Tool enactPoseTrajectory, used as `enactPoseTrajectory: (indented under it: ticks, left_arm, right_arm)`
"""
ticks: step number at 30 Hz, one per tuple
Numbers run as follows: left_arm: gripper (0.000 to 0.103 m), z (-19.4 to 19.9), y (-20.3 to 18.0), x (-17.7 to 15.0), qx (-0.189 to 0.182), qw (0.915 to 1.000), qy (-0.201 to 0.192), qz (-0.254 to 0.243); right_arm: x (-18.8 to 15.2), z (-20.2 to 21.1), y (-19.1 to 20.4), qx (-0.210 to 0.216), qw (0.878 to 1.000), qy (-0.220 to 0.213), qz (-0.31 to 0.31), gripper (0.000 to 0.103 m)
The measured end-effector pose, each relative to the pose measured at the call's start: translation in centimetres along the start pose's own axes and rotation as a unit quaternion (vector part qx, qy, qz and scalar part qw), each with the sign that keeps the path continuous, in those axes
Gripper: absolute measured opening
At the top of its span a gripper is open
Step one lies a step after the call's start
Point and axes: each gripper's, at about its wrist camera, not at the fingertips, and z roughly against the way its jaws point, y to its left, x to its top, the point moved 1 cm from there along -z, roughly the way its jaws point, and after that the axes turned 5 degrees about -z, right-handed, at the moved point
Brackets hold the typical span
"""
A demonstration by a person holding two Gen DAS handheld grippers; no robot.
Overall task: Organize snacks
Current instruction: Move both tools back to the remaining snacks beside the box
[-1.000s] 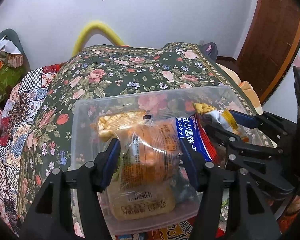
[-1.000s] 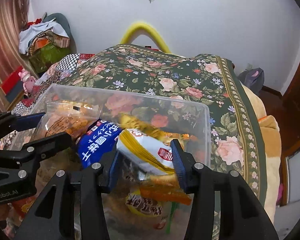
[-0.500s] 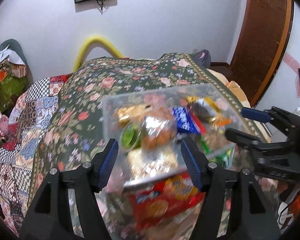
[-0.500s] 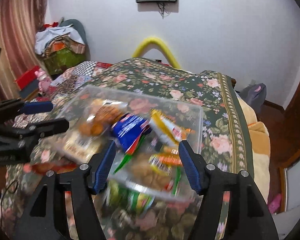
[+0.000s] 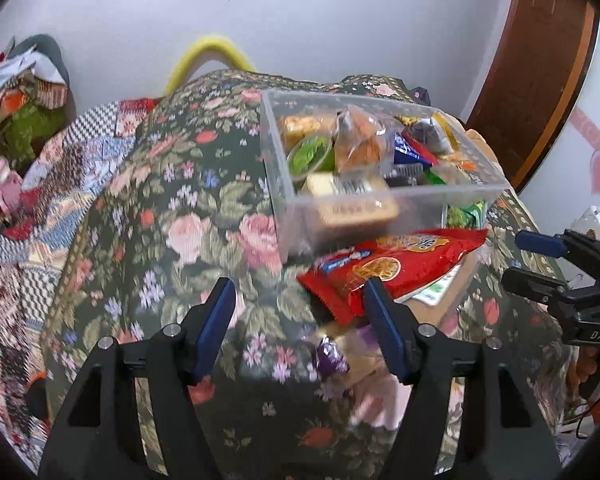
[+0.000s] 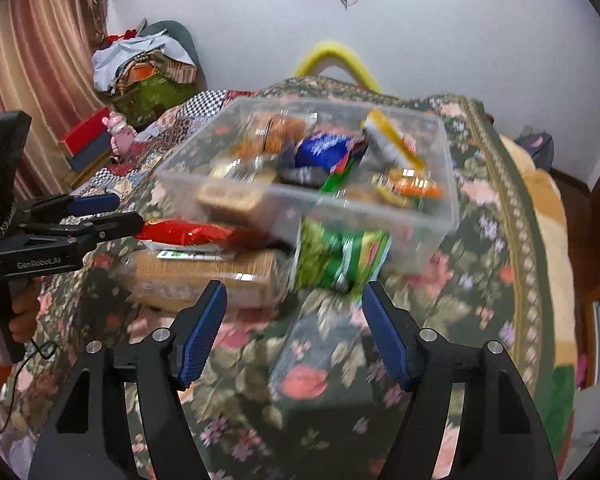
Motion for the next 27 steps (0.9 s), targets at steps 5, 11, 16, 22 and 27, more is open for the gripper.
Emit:
enactPoseTrajectory:
  ticks: [5, 11, 16, 22, 27]
  left_arm:
    - [0.067, -0.3, -0.6, -1.7, -0.018, 0.9998, 0.012, 0.004]
    - [0.067, -0.7, -3.8, -3.5, -0.033, 0.9991, 0.014, -0.023]
    - [0.067, -1.1, -4.9, -4.2, -0.054, 0.9981, 0.024, -0.018]
    - [0.067, -0.7, -5.7, -5.2, -0.064, 0.9976, 0.016, -0.019]
    - [0.067, 0.2, -5.1, -5.0, -0.057, 0.998, 0.004, -0.027]
  right_arm:
    - [-0.9, -0.4, 0.2, 0.001, 1.0, 0.02, -0.013, 0.067]
    - [-2.0, -0.3, 1.1, 0.009, 0.999, 0.029, -0.026, 0.077]
    - [-2.8, -0.7, 1.8, 0.019, 0.998, 0.046, -0.033, 0.077]
    - [-3.9, -1.2, 1.9, 0.029, 0.996, 0.059, -0.057, 0.077]
    - [-3.9, -1.9, 1.7, 0.038, 0.994, 0.064, -0.081, 0.079]
